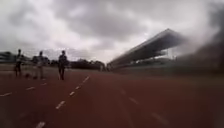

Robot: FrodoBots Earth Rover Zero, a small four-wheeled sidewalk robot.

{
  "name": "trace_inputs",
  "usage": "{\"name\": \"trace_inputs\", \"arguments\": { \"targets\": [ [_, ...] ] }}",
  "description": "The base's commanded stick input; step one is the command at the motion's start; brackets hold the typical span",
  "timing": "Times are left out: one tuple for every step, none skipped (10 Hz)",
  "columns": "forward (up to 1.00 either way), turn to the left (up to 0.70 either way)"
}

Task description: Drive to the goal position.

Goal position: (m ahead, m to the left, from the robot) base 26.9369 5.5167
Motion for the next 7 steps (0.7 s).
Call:
{"name": "trace_inputs", "arguments": {
  "targets": [
    [1.0,-0.01],
    [1.0,-0.01],
    [1.0,-0.01],
    [1.0,-0.01],
    [1.0,-0.01],
    [1.0,-0.01],
    [1.0,-0.01]
  ]
}}
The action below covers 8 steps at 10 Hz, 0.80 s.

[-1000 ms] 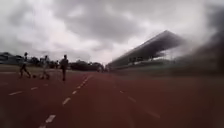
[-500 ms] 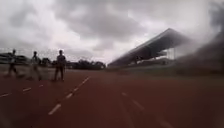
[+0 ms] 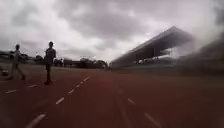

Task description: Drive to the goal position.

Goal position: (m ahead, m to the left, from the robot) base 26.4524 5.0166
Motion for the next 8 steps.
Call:
{"name": "trace_inputs", "arguments": {
  "targets": [
    [1.0,-0.01],
    [1.0,-0.01],
    [1.0,-0.01],
    [1.0,-0.01],
    [1.0,-0.01],
    [1.0,-0.01],
    [1.0,-0.01],
    [1.0,-0.01]
  ]
}}
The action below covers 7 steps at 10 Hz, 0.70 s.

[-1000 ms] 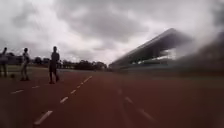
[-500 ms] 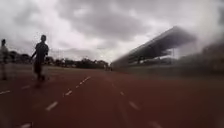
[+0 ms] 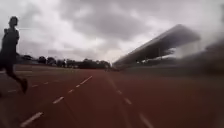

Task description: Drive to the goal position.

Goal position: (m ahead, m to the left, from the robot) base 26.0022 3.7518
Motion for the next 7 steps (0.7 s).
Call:
{"name": "trace_inputs", "arguments": {
  "targets": [
    [1.0,-0.01],
    [1.0,-0.01],
    [1.0,-0.01],
    [1.0,-0.01],
    [1.0,-0.01],
    [1.0,-0.01],
    [1.0,-0.01]
  ]
}}
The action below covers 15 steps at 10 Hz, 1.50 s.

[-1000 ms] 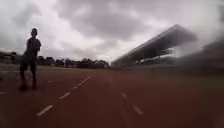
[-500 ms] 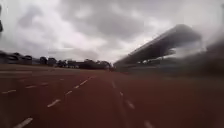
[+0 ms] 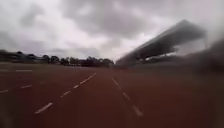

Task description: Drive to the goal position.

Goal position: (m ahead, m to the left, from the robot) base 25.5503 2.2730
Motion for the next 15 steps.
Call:
{"name": "trace_inputs", "arguments": {
  "targets": [
    [1.0,-0.01],
    [1.0,-0.01],
    [1.0,-0.01],
    [1.0,-0.01],
    [1.0,-0.01],
    [1.0,-0.01],
    [1.0,-0.01],
    [1.0,-0.01],
    [1.0,-0.01],
    [1.0,-0.01],
    [1.0,-0.01],
    [1.0,-0.01],
    [1.0,-0.01],
    [1.0,-0.01],
    [1.0,-0.01]
  ]
}}
